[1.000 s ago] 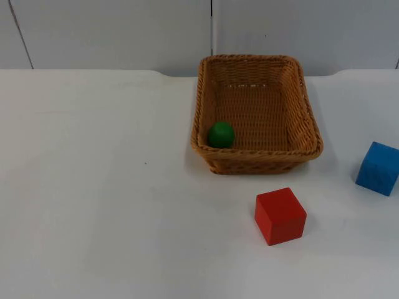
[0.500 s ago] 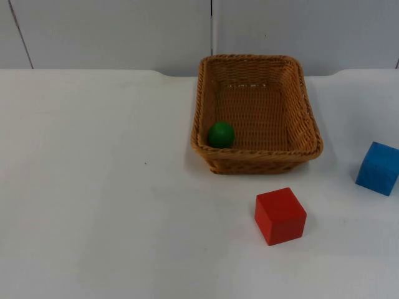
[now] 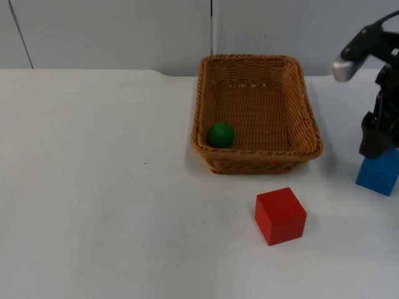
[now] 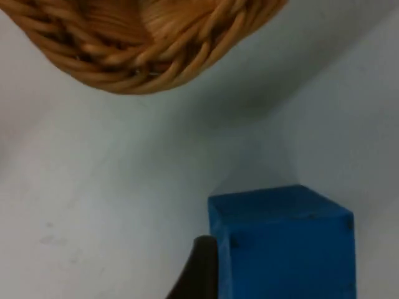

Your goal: Place all geometric objects except the red cube into the basket.

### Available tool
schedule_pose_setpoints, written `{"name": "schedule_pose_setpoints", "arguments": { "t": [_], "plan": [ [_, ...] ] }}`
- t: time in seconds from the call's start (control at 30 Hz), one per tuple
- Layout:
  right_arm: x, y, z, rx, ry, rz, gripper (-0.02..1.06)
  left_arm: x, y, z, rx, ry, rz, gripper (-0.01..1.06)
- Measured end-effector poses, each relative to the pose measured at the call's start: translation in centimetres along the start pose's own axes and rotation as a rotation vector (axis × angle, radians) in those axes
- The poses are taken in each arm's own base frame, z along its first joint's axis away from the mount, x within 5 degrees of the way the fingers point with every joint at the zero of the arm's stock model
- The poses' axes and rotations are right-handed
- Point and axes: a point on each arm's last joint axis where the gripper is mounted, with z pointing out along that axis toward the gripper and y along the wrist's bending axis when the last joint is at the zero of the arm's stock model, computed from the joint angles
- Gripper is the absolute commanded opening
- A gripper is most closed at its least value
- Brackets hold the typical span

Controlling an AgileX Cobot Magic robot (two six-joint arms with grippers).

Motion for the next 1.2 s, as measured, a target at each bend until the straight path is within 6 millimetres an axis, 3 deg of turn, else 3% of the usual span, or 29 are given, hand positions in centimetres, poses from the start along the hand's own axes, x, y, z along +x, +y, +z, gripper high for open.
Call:
{"name": "schedule_pose_setpoints", "arguments": {
  "t": [0.43, 0.53, 0.6, 0.67, 0.7, 0.77, 0.8, 0.87, 0.97, 1.0, 1.1, 1.2],
  "plan": [
    [0.9, -0.1, 4.2, -0.009, 0.05, -0.009, 0.77, 0.0, 0.1, 0.0, -0.007, 0.0, 0.007, 0.98],
    [1.0, 0.0, 4.6, -0.016, 0.059, 0.004, 0.69, 0.0, 0.1, 0.0, -0.008, 0.0, 0.008, 0.98],
    [1.0, 0.1, 4.6, -0.021, 0.067, 0.011, 0.49, 0.0, 0.1, 0.0, -0.008, 0.0, 0.008, 0.98],
    [1.1, 0.1, 4.6, -0.023, 0.071, 0.013, 0.21, 0.0, 0.1, 0.0, -0.008, 0.0, 0.008, 0.98],
    [1.1, 0.1, 4.6, -0.027, 0.076, 0.013, 0.21, 0.0, 0.1, 0.0, -0.008, 0.0, 0.008, 0.98],
    [1.2, 0.1, 4.1, -0.033, 0.088, 0.016, 0.0, 0.0, 0.1, 0.0, -0.008, 0.0, 0.008, 0.98],
    [1.2, 0.1, 4.1, -0.033, 0.088, 0.016, 0.0, 0.0, 0.1, 0.0, -0.008, 0.0, 0.008, 0.98],
    [1.1, 0.0, 2.9, -0.03, 0.089, 0.02, 0.0, 0.0, 0.1, 0.0, -0.008, 0.0, 0.008, 0.98],
    [0.6, -0.8, -1.3, 0.031, 0.015, 0.037, 0.0, 0.0, 0.1, 0.0, -0.008, 0.0, 0.008, 0.98],
    [0.6, -0.8, -1.3, 0.031, 0.015, 0.037, 0.0, 0.0, 0.1, 0.0, -0.008, 0.0, 0.008, 0.98],
    [0.2, -1.4, -7.2, 0.117, -0.109, 0.07, 0.0, 0.0, 0.1, 0.0, -0.008, -0.002, 0.008, 0.98],
    [0.1, -1.4, -11.5, 0.162, -0.225, 0.132, 0.0, 0.0, 0.1, 0.0, -0.008, -0.002, 0.008, 0.98]
  ]
}}
